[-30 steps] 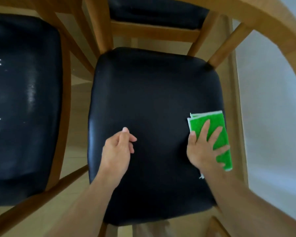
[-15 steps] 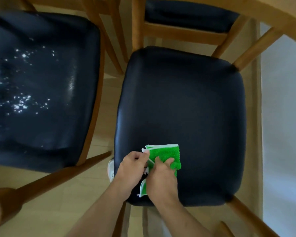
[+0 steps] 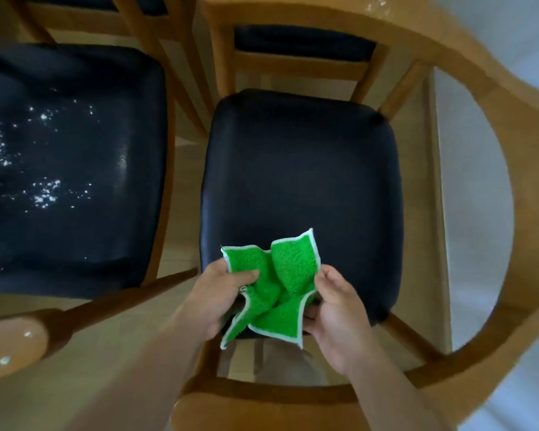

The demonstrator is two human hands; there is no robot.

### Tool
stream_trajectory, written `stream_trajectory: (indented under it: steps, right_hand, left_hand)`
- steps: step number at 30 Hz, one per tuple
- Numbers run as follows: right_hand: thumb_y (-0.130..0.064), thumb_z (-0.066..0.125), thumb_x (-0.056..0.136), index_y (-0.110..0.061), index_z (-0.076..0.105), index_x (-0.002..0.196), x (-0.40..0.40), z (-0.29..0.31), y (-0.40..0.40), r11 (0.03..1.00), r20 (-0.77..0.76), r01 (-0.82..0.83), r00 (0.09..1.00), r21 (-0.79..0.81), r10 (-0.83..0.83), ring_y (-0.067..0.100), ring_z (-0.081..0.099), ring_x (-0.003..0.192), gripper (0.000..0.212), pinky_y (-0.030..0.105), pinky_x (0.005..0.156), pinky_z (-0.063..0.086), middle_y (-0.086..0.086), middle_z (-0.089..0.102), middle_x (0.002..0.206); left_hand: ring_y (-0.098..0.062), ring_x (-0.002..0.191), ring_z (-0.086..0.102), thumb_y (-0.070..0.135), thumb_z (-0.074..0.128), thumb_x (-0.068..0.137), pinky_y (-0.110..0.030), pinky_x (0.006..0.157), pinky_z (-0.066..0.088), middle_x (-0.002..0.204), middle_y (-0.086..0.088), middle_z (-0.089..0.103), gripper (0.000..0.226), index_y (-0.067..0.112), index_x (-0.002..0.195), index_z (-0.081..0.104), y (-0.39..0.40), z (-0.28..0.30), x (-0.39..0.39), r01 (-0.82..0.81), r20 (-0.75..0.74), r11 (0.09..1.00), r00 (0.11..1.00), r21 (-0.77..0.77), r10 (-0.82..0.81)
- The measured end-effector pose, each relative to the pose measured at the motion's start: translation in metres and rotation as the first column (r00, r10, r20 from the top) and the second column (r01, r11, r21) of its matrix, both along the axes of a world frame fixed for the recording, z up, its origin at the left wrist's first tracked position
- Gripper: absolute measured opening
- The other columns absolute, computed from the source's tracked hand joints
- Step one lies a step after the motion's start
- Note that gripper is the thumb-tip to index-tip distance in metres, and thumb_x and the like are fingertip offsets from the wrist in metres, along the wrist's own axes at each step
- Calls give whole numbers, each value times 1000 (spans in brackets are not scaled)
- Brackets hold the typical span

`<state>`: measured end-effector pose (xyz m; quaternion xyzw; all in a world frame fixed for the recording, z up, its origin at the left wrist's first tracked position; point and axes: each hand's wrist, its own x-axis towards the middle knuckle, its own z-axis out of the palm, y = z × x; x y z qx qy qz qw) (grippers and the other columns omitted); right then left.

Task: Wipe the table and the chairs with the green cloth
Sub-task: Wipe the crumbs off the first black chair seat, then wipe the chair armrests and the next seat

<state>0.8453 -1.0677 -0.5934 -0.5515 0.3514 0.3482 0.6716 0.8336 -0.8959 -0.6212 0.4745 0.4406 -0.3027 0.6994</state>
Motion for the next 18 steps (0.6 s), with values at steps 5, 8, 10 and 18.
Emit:
stream_trajectory:
  steps: [5, 8, 10, 18]
  right_hand:
    - [-22, 38, 103, -6, 63, 98, -13, 46, -22, 988, -28, 150, 988, 17, -150, 39, 68, 92, 30, 60, 75, 55, 21, 69, 102]
    - [-19, 48, 89, 2, 55, 100, -37, 69, -39, 974, -107, 206, 975, 98, -195, 42, 62, 93, 25, 60, 88, 47, 29, 61, 102]
    - [-15, 51, 81, 8, 53, 98, -55, 78, -50, 971, -143, 214, 970, 109, -197, 42, 58, 91, 29, 54, 88, 43, 30, 59, 97]
    - [5, 42, 92, -28, 69, 81, -119, 72, -74, 900, -109, -237, 971, -365, 211, 32, 67, 80, 44, 54, 83, 49, 9, 72, 80]
  left_hand:
    - [-31, 96, 71, -1, 54, 89, -47, 78, 56, 108, -14, 72, 30, 12, 112, 66, 25, 50, -22, -56, -87, 994, 995, -97, 48]
    - [-33, 90, 72, 0, 60, 71, -47, 64, 59, 104, -16, 73, 40, 13, 108, 68, 37, 76, -48, -49, -135, 981, 991, -187, 23]
    - [-34, 82, 73, -2, 63, 67, -46, 60, 58, 97, -17, 74, 41, 11, 105, 67, 36, 87, -70, 1, -160, 983, 987, -186, -31]
    - [-2, 82, 60, 23, 76, 79, -11, 65, 41, 93, 8, 63, 34, 40, 100, 55, 11, 94, -118, 577, -41, 592, 734, 563, -678]
